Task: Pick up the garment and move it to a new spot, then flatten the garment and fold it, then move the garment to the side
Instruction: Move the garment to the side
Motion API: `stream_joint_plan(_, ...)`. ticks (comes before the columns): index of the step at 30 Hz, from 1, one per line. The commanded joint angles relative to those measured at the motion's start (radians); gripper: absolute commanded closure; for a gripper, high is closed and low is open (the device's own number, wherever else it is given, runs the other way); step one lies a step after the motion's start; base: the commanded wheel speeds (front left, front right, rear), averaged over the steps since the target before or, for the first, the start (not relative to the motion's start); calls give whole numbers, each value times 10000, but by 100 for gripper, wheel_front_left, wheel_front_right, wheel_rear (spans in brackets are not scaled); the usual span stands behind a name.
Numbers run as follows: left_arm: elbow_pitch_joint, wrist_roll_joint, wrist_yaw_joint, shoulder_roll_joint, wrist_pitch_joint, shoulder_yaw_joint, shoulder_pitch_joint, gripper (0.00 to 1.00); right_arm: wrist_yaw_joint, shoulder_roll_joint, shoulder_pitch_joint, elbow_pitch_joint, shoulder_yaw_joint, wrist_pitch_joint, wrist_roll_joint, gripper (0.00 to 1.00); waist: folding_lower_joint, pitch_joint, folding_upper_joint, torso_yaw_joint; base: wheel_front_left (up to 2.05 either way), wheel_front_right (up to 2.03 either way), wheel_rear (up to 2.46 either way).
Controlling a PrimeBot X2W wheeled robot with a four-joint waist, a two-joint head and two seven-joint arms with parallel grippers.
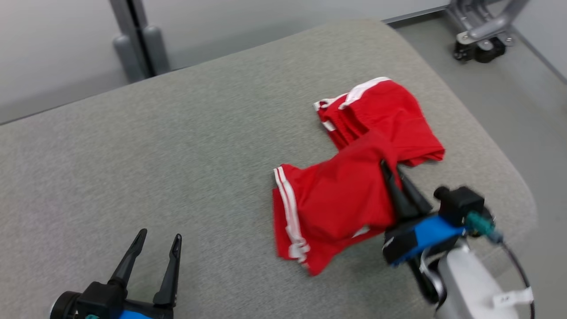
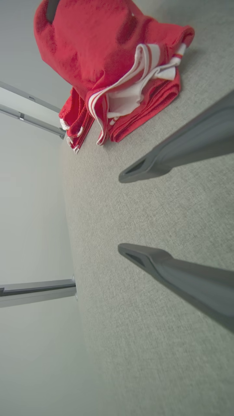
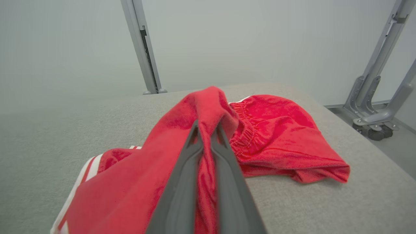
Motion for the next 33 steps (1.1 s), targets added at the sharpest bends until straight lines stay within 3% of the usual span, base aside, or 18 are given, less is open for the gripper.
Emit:
stream_joint_plan(1,-43,-96,19,224,-19,25,-123,0,2,-26,-699,292,-384,-26,-585,100,1,442,0,604,0,0,0)
stream_joint_plan(7,-153,-448,19,717,-21,-86,-336,0,0,-40,-2439,761,-2883,723,-3105,100,1,986,0,1644,0,0,0)
stream_joint_plan(15,-208,-808,19,1247,-19,-187,-729,0,-1,-52,-3113,36,-6598,1935,-6155,100,1,1640,0,2694,0,0,0)
stream_joint_plan(16,-196,-857,19,1305,-21,-203,-779,0,-1,-57,-3063,-103,-7038,2020,-6430,62,1,1696,0,2800,0,0,0)
stream_joint_plan(17,-183,-882,19,1361,-19,-191,-834,0,0,-41,-2989,-289,-7457,2061,-6775,16,1,1754,0,2889,0,0,0)
stream_joint_plan(18,-186,-930,19,1401,-21,-190,-903,0,-3,-51,-2915,-497,-7951,2035,-7105,0,1,1808,0,2969,0,0,0)
stream_joint_plan(23,-131,-1037,19,1491,-19,-63,-976,0,0,-18,-2997,-607,-9194,1476,-7611,0,1,1856,0,3142,0,0,0)
stream_joint_plan(33,62,-961,19,1267,-21,169,-901,0,0,-28,-3073,1945,-8285,15,-6790,0,1,1416,0,3226,0,0,0)
